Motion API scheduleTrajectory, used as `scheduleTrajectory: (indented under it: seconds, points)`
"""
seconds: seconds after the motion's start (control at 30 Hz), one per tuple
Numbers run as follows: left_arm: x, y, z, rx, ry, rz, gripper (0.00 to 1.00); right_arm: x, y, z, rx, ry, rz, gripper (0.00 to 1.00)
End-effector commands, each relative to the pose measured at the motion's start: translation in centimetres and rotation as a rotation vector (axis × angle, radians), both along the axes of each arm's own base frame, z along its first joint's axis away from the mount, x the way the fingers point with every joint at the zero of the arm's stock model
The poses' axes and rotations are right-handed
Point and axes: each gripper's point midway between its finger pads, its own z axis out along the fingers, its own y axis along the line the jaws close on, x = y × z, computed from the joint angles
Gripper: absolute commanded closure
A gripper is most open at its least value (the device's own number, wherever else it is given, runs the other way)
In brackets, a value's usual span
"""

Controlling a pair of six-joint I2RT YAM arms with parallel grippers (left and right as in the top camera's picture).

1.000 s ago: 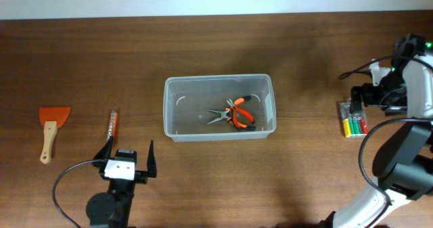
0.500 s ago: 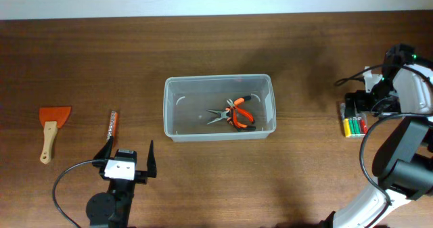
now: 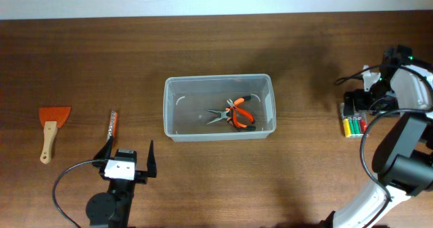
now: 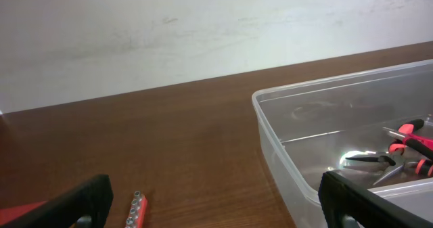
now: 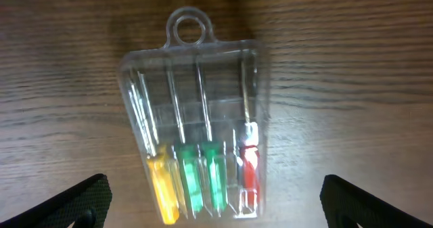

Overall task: Pack container
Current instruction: 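Lower the right gripper and grasp the screwdriver case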

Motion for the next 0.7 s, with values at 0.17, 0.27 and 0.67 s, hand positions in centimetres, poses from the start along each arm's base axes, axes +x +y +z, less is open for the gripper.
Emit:
scheduleTrajectory:
  seconds: [0.17, 0.27, 0.67]
  points:
    - [0.0, 0.0, -0.2, -0.006, 0.0, -0.001, 0.01, -0.1, 0.0, -1.6, 0.004, 0.032, 0.019, 0.01]
    - [0.0, 0.0, -0.2, -0.006, 0.0, -0.001, 0.01, 0.1, 0.0, -1.7, 0.001, 0.026, 0.018, 0.01]
    - [0.0, 0.0, -0.2, -0.006, 0.0, -0.001, 0.01, -0.1, 0.1, -3.4, 0.017, 0.061, 0.019, 0.01]
